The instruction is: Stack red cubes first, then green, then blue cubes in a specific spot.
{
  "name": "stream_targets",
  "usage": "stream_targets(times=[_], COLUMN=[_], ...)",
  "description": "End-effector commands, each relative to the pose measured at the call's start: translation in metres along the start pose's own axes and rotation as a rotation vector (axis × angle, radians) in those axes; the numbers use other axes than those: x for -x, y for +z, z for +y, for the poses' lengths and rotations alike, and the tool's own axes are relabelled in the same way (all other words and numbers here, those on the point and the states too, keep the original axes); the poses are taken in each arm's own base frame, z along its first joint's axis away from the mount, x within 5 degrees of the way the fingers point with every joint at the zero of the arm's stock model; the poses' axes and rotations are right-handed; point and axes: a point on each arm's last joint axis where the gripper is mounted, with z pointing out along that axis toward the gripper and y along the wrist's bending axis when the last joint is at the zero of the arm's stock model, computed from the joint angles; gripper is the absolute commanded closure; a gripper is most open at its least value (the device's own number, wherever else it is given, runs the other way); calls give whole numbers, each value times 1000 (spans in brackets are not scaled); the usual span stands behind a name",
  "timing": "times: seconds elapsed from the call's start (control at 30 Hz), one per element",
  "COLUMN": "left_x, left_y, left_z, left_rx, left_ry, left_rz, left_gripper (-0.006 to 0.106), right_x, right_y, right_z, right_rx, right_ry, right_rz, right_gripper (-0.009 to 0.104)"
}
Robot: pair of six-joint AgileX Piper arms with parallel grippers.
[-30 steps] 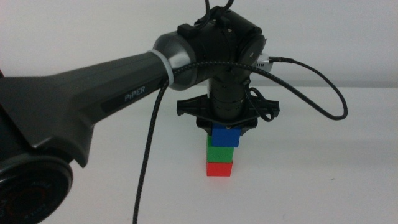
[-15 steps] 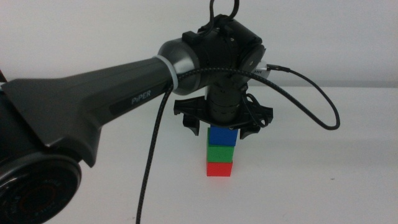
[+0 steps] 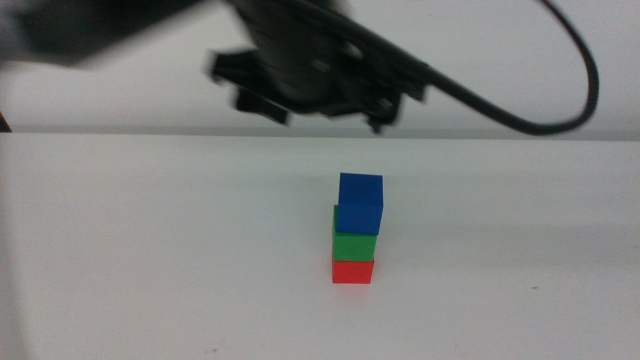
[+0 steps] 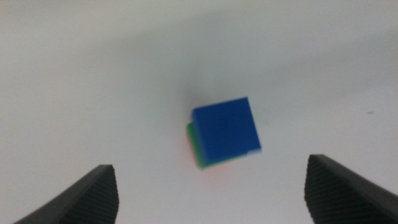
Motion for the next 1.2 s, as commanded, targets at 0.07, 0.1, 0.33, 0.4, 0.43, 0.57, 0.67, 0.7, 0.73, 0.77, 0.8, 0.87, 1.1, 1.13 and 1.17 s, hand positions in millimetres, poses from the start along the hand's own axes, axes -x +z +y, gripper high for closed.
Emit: stream_targets(times=[0.07, 0.1, 0.33, 0.4, 0.43, 0.57, 0.67, 0.7, 0.73, 0.77, 0.8, 0.87, 1.1, 1.13, 1.17], left_x=[-47, -60, -147, -168, -177, -202, -218, -222, -227, -230, -234, -240, -256, -257, -257], left_y=[-75, -90, -134, -133, -133, -129, -115, -109, -103, -99, -94, -88, -76, -77, -78], left_z=[48, 60, 129, 141, 146, 159, 165, 167, 169, 171, 173, 175, 182, 183, 183], left_rx=[66, 80, 147, 139, 127, 60, 48, 61, 74, 96, 107, 114, 205, 226, 242], left_ry=[49, 75, 25, 27, 31, 61, 99, 113, 119, 112, 97, 59, 14, 20, 30], left_rz=[-34, -65, -209, -246, -281, -454, -556, -590, -623, -649, -682, -749, -832, -838, -844], left_gripper=[20, 20, 7, 7, 7, 7, 7, 7, 7, 7, 7, 7, 7, 7, 7], right_x=[0, 0, 0, 0, 0, 0, 0, 0, 0, 0, 0, 0, 0, 0, 0], right_y=[0, 0, 0, 0, 0, 0, 0, 0, 0, 0, 0, 0, 0, 0, 0], right_z=[-1, -1, -1, -1, -1, -1, -1, -1, -1, -1, -1, -1, -1, -1, -1], right_rx=[-6, -6, -6, -6, -6, -6, -6, -6, -6, -6, -6, -6, -6, -6, -6], right_ry=[-8, -8, -8, -8, -8, -8, -8, -8, -8, -8, -8, -8, -8, -8, -8], right_rz=[-10, -10, -10, -10, -10, -10, -10, -10, -10, -10, -10, -10, -10, -10, -10], right_gripper=[4, 4, 4, 4, 4, 4, 4, 4, 4, 4, 4, 4, 4, 4, 4])
